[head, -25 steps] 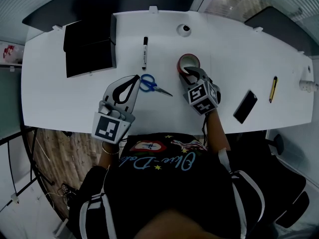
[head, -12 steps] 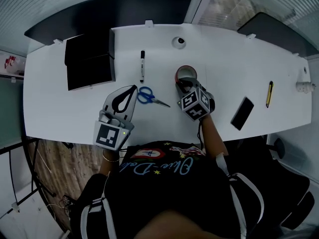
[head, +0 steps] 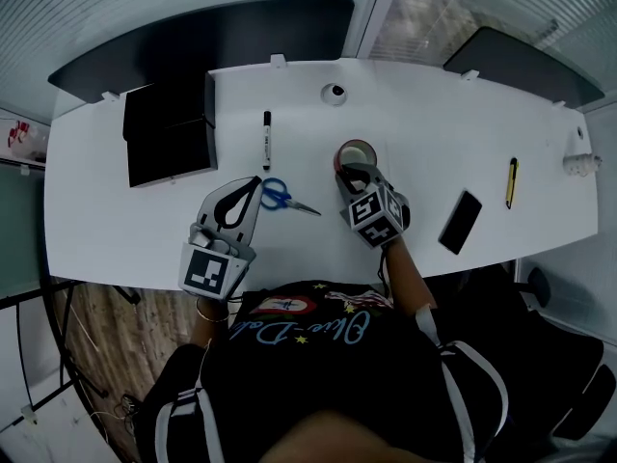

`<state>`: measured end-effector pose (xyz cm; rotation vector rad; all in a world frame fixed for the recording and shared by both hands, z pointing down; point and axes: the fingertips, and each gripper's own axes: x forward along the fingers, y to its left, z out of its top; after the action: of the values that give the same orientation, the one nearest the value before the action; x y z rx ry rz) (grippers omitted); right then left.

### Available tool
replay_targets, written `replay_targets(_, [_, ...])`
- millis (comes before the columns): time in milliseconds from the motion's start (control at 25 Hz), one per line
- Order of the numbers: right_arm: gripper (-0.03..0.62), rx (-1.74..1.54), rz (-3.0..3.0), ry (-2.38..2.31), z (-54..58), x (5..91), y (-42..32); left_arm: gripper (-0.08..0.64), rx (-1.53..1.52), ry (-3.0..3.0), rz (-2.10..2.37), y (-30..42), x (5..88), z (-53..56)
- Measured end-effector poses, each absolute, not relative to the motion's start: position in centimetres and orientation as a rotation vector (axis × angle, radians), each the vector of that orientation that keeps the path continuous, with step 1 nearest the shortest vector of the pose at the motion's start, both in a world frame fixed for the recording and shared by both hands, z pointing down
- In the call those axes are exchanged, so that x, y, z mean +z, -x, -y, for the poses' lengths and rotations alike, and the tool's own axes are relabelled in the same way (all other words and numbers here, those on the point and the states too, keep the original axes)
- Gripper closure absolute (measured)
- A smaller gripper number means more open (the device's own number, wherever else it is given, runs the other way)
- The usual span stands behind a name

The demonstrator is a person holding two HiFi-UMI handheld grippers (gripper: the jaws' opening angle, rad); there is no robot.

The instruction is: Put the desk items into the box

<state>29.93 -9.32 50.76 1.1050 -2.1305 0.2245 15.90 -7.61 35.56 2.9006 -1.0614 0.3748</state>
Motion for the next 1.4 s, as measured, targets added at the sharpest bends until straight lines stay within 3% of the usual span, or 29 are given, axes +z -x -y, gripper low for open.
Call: replay_targets(1400, [0.541, 0.195, 2.219, -1.213, 3.6, 45.9, -32.2, 0.56, 0.308, -2.911, 1.143, -17.6, 33.6, 1.9])
